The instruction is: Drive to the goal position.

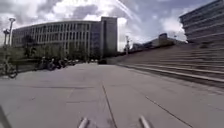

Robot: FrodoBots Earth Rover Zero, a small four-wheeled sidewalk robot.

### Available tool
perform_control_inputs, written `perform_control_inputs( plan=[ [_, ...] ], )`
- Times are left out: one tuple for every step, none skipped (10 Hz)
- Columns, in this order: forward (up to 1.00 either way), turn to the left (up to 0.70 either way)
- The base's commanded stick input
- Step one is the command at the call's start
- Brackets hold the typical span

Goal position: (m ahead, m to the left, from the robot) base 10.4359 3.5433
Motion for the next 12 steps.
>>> perform_control_inputs(
  plan=[
    [0.7,0.0],
    [0.7,0.0],
    [0.7,0.0],
    [0.7,0.0],
    [0.7,0.0],
    [0.7,0.0],
    [0.7,0.0],
    [0.7,0.0],
    [0.7,0.0],
    [0.7,0.0],
    [0.7,0.0],
    [0.7,0.0]
  ],
)
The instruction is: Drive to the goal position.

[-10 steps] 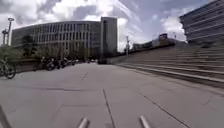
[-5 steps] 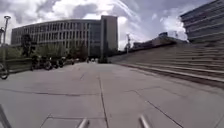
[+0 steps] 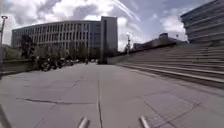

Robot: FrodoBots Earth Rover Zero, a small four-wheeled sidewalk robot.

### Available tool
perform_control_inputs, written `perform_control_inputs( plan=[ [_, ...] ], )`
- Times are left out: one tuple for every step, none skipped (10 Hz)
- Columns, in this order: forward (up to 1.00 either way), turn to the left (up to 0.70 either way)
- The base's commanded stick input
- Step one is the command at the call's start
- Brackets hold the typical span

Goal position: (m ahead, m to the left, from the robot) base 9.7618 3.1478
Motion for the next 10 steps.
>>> perform_control_inputs(
  plan=[
    [0.7,0.0],
    [0.7,0.0],
    [0.7,0.0],
    [0.7,0.32],
    [0.7,0.35],
    [0.7,0.35],
    [0.7,0.23],
    [0.7,0.05],
    [0.7,0.0],
    [0.7,0.0]
  ],
)
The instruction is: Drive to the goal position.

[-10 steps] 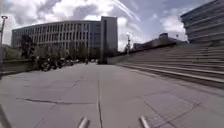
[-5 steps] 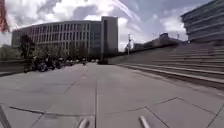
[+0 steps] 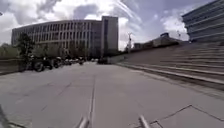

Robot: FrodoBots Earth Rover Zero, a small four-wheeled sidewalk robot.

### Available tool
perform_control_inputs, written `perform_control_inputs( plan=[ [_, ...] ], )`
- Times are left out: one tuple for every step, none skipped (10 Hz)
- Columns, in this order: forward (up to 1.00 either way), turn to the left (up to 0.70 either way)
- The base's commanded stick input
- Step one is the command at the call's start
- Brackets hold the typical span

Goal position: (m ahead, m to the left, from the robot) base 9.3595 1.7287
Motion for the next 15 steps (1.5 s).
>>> perform_control_inputs(
  plan=[
    [0.7,0.0],
    [0.7,0.0],
    [0.7,0.0],
    [0.7,0.0],
    [0.7,0.0],
    [0.7,0.0],
    [0.7,0.0],
    [0.7,0.0],
    [0.7,0.0],
    [0.7,0.0],
    [0.7,0.0],
    [0.7,0.0],
    [0.7,0.0],
    [0.7,0.0],
    [0.7,0.0]
  ],
)
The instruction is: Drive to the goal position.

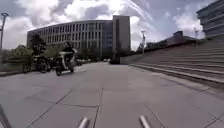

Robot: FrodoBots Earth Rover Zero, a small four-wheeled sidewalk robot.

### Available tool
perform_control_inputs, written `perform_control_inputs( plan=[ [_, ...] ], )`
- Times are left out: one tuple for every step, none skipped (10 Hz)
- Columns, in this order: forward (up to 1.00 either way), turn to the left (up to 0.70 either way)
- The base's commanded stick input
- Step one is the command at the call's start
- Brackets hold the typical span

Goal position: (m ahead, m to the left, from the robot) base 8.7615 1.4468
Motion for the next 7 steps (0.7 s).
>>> perform_control_inputs(
  plan=[
    [0.7,0.0],
    [0.7,0.0],
    [0.7,0.0],
    [0.7,0.0],
    [0.7,0.0],
    [0.7,0.0],
    [0.7,0.0]
  ],
)
